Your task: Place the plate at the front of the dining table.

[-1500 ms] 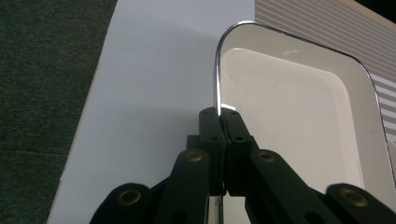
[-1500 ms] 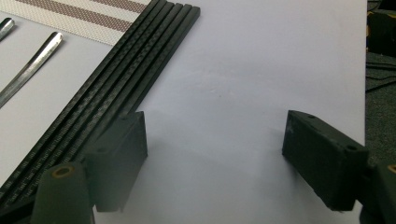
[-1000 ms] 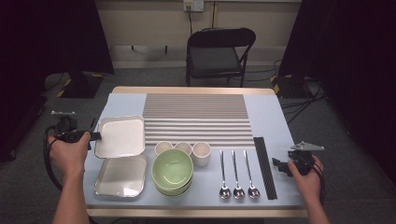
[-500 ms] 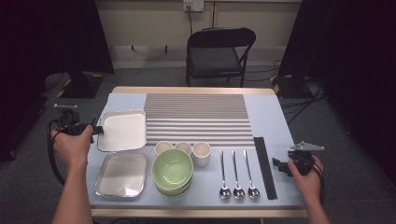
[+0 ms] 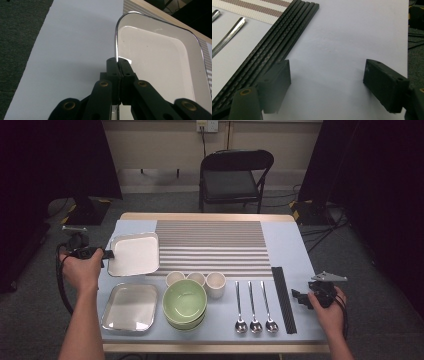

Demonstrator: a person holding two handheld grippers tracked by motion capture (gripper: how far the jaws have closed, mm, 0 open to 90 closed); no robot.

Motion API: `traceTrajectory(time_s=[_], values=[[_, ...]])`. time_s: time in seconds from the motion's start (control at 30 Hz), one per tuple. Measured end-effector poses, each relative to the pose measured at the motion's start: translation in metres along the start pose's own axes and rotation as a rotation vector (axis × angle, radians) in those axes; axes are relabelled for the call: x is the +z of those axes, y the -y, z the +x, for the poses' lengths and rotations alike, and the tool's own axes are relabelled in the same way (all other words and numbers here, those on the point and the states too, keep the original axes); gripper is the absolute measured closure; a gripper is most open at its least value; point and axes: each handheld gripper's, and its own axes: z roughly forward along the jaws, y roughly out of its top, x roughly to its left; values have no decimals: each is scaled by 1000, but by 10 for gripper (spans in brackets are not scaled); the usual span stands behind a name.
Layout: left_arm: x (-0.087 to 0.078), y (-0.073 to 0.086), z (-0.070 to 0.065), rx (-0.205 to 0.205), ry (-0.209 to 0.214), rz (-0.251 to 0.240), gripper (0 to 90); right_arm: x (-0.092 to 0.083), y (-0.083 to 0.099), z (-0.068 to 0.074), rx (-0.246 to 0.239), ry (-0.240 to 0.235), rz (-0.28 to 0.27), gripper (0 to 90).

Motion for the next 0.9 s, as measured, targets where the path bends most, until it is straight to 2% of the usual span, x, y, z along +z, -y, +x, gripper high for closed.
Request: traceTrajectory(time_s=[0.17, 0.3, 0.4, 0.43, 0.5, 0.9], values=[[3, -4, -3, 15, -2, 5, 892, 0, 0, 0, 0, 0, 1, 210], [5, -6, -6, 13, -7, 2, 892, 0, 0, 0, 0, 0, 1, 210], [7, -7, -8, -7, 5, -6, 892, 0, 0, 0, 0, 0, 1, 210], [7, -8, -7, 3, 1, 7, 892, 0, 0, 0, 0, 0, 0, 210], [9, -8, -8, -8, 0, -3, 892, 0, 0, 0, -1, 1, 1, 210], [12, -7, -17, -5, 18, -6, 892, 1, -2, 0, -2, 2, 1, 210]])
